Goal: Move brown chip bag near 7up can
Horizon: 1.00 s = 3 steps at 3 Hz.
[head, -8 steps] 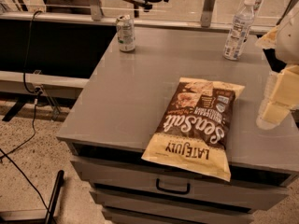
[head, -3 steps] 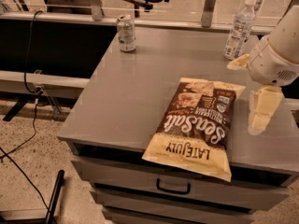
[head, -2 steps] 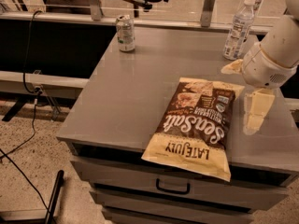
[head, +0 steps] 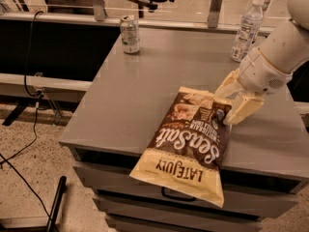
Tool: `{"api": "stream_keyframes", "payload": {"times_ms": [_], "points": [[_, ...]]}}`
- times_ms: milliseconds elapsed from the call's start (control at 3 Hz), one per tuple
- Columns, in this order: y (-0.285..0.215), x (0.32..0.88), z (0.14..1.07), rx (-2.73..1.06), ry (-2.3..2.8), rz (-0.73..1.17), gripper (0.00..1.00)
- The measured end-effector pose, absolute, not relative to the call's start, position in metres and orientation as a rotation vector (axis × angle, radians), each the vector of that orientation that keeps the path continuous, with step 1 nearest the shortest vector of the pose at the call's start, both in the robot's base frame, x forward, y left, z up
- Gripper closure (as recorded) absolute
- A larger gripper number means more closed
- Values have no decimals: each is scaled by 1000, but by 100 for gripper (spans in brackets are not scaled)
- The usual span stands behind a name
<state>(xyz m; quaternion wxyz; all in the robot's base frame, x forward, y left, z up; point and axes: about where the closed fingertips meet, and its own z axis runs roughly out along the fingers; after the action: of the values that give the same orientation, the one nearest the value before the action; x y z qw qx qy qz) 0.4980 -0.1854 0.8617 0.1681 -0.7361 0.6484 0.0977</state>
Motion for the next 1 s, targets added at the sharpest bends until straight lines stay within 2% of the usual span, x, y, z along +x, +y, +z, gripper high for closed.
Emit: {"api": "stream_keyframes", "payload": {"times_ms": [667,1000], "points": [[-169,490,860,-2095,1845,413,98],[-173,496,870,-1993,1957,566,100]]}}
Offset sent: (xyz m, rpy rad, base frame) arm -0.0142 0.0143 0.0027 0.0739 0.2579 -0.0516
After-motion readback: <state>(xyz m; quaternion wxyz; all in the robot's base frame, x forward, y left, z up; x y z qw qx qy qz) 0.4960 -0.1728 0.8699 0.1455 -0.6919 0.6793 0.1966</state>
